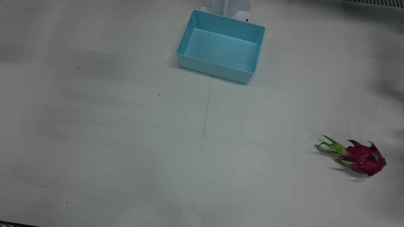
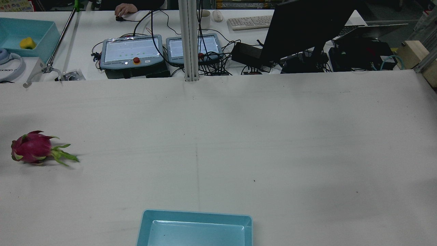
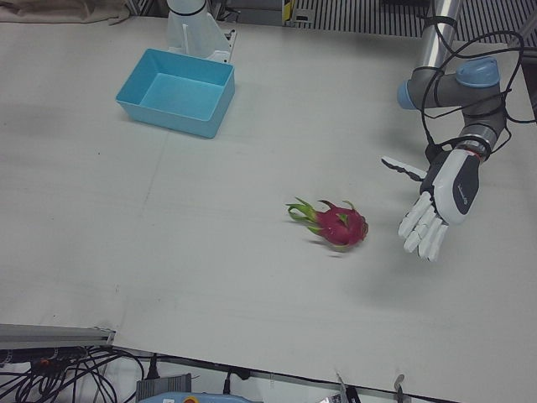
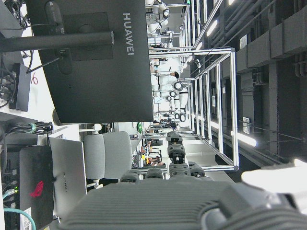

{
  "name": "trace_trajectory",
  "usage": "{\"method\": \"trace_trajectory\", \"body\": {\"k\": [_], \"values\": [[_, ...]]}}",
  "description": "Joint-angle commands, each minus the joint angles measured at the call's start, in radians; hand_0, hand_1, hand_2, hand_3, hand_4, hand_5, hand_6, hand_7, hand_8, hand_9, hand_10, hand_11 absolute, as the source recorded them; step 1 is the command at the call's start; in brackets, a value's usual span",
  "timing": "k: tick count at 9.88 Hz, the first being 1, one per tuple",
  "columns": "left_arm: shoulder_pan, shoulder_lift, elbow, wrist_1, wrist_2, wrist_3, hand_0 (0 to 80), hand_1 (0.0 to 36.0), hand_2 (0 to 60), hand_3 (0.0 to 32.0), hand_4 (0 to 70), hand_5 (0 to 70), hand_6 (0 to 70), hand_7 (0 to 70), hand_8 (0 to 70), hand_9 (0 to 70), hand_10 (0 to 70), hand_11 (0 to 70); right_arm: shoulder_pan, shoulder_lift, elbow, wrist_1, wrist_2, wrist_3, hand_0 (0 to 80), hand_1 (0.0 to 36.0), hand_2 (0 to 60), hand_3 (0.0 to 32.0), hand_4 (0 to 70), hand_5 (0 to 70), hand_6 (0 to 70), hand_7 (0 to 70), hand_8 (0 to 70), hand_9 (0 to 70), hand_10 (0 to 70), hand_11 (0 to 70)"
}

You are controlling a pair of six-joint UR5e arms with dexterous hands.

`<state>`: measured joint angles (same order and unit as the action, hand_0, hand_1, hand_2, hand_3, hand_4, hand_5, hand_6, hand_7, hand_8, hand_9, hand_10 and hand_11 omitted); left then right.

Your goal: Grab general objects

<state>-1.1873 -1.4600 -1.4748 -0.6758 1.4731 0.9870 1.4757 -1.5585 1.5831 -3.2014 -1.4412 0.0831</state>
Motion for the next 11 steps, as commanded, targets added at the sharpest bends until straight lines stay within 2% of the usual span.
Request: {"method": "trace_trajectory", "body": {"k": [1, 2, 3, 5, 6, 7, 8, 9, 10, 11], "values": [[0.003, -0.005, -0.025, 0.06, 0.052, 0.21, 57.2, 28.5, 13.1, 11.6, 0.0, 0.0, 0.0, 9.0, 0.0, 0.4, 0.0, 0.0, 0.0, 0.0, 0.0, 0.0, -0.001, 0.0, 0.0, 0.0, 0.0, 0.0, 0.0, 0.0, 0.0, 0.0, 0.0, 0.0, 0.0, 0.0], [0.003, -0.013, -0.063, 0.12, 0.094, 0.295, 57.8, 29.1, 13.8, 12.0, 0.0, 0.0, 0.0, 8.9, 0.0, 0.3, 0.0, 0.0, 0.0, 0.0, 0.0, 0.0, 0.001, 0.0, 0.0, 0.0, 0.0, 0.0, 0.0, 0.0, 0.0, 0.0, 0.0, 0.0, 0.0, 0.0], [0.003, -0.014, -0.081, 0.146, 0.13, 0.368, 57.7, 29.5, 14.0, 13.8, 0.0, 0.0, 0.0, 8.6, 0.0, 0.3, 0.0, 0.0, 0.0, 0.0, 0.0, 0.0, 0.001, 0.0, 0.0, 0.0, 0.0, 0.0, 0.0, 0.0, 0.0, 0.0, 0.0, 0.0, 0.0, 0.0], [0.002, -0.013, -0.085, 0.165, 0.162, 0.458, 56.6, 29.0, 13.3, 25.6, 0.0, 0.0, 0.0, 6.8, 0.0, 0.0, 0.0, 0.0, 0.0, 0.0, 0.0, 0.0, -0.001, 0.0, 0.0, 0.0, 0.0, 0.0, 0.0, 0.0, 0.0, 0.0, 0.0, 0.0, 0.0, 0.0], [0.003, -0.013, -0.087, 0.173, 0.162, 0.511, 57.0, 29.5, 13.1, 29.4, 0.0, 0.0, 0.0, 6.1, 0.0, 0.0, 0.0, 0.0, 0.0, 0.0, 0.0, 0.0, -0.001, 0.0, 0.0, 0.0, 0.0, 0.0, 0.0, 0.0, 0.0, 0.0, 0.0, 0.0, 0.0, 0.0], [0.005, -0.013, -0.09, 0.183, 0.162, 0.568, 57.2, 29.3, 12.0, 30.4, 0.0, 0.0, 0.0, 5.8, 0.0, 0.0, 0.0, 0.0, 0.0, 0.0, 0.0, 0.0, -0.001, 0.0, 0.0, 0.0, 0.0, 0.0, 0.0, 0.0, 0.0, 0.0, 0.0, 0.0, 0.0, 0.0], [0.032, -0.013, -0.099, 0.209, 0.159, 0.637, 58.8, 30.8, 13.0, 29.2, 0.0, 0.0, 0.0, 6.3, 0.0, 0.0, 0.0, 0.0, 0.0, 0.002, 0.0, 0.0, 0.001, 0.0, 0.0, 0.0, 0.0, 0.0, 0.0, 0.0, 0.0, 0.0, 0.0, 0.0, 0.0, 0.0], [0.06, -0.016, -0.099, 0.223, 0.151, 0.672, 60.3, 32.4, 14.8, 28.6, 0.0, 0.0, 0.0, 6.7, 0.0, 0.0, 0.0, 0.0, 0.0, 0.0, 0.0, 0.0, 0.001, 0.0, 0.0, 0.0, 0.0, 0.0, 0.0, 0.0, 0.0, 0.0, 0.0, 0.0, 0.0, 0.0], [0.064, -0.019, -0.093, 0.228, 0.147, 0.676, 59.9, 32.7, 16.8, 32.0, 0.0, 0.0, 0.0, 6.4, 0.0, 0.0, 0.0, 0.0, 0.0, 0.0, 0.0, 0.0, 0.001, 0.0, 0.0, 0.0, 0.0, 0.0, 0.0, 0.0, 0.0, 0.0, 0.0, 0.0, 0.0, 0.0], [0.064, -0.046, -0.079, 0.255, 0.147, 0.676, 59.2, 32.5, 17.5, 32.0, 0.0, 0.0, 0.0, 6.2, 0.0, 0.0, 0.0, 0.0, 0.0, 0.002, -0.002, 0.0, -0.001, 0.0, 0.0, 0.0, 0.0, 0.0, 0.0, 0.0, 0.0, 0.0, 0.0, 0.0, 0.0, 0.0]]}}
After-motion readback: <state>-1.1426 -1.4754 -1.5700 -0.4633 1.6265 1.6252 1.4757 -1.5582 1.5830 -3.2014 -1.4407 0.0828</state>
